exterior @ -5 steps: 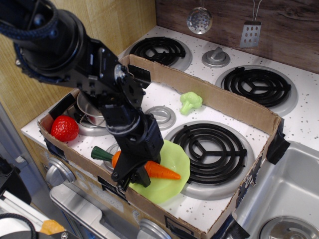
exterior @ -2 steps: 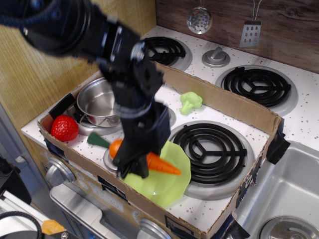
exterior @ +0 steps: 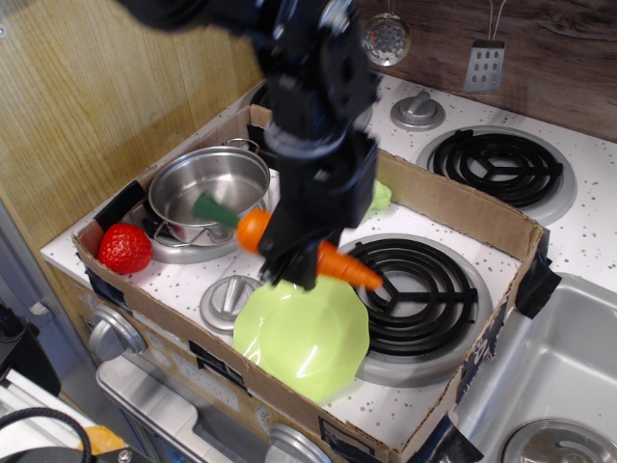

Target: Take carrot off plate

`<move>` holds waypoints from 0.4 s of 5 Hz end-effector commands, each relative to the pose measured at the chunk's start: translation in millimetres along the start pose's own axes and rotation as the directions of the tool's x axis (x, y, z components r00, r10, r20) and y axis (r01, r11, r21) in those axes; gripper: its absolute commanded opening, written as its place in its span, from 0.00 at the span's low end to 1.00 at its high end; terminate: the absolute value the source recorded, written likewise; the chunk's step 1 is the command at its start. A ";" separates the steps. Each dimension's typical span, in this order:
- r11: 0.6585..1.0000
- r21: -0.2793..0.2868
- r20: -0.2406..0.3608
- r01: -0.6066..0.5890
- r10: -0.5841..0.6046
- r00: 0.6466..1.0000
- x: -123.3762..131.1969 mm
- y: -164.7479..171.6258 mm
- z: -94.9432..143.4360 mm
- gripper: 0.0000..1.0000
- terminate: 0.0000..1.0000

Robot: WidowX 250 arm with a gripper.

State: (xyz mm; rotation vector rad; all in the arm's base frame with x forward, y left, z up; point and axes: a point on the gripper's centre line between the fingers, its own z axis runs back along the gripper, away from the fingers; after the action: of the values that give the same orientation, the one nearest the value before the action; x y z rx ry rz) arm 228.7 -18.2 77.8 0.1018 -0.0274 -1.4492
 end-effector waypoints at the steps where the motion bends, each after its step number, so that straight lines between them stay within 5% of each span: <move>1: 0.997 0.075 0.010 0.002 -0.003 1.000 31.3 55.0 6.9 0.00 0.00; 2: 0.994 0.111 0.008 0.010 -0.011 1.000 47.3 89.3 4.1 0.00 0.00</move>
State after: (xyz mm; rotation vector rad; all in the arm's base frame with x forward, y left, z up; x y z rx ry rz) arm 316.5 -53.9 71.7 0.1563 -0.0700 -1.4427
